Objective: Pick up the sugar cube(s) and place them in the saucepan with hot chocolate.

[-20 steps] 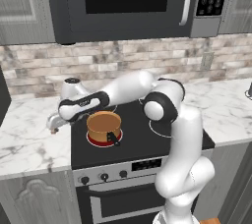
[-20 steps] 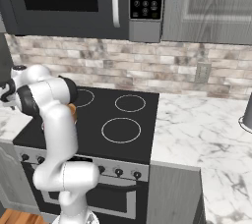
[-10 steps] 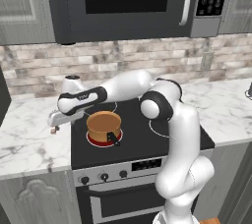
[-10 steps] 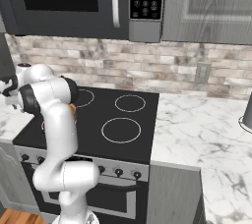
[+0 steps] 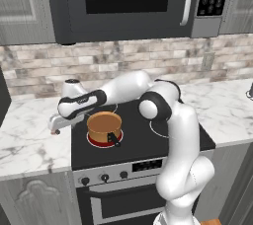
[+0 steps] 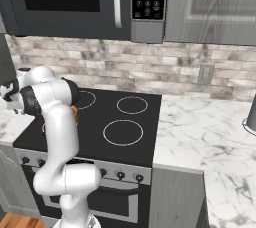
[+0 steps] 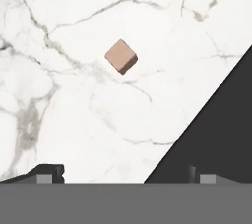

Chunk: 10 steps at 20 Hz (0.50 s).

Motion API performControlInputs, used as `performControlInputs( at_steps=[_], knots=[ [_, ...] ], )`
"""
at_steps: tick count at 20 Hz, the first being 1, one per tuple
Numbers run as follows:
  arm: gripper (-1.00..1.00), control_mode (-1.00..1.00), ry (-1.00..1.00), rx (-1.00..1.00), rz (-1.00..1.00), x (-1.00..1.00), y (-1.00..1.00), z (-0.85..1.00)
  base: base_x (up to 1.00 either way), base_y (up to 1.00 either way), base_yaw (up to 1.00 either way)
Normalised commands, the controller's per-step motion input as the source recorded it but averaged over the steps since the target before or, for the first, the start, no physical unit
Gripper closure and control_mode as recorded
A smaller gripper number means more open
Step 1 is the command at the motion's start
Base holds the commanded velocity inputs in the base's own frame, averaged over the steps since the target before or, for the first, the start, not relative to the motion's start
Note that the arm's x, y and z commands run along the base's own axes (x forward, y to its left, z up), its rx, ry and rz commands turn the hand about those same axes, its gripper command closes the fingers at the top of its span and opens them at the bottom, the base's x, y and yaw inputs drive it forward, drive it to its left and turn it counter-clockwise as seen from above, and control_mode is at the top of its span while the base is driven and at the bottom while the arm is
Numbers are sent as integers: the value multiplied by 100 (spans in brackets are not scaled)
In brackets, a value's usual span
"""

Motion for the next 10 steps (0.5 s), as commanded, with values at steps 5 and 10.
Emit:
performControlInputs(
  at_steps=[5, 10],
  knots=[
    [-100, -100, -3, -4, 0, 3, 8, -11, 0, 0, 0],
    [-100, -100, -5, -6, 0, 8, 14, -1, 0, 0, 0]
  ],
)
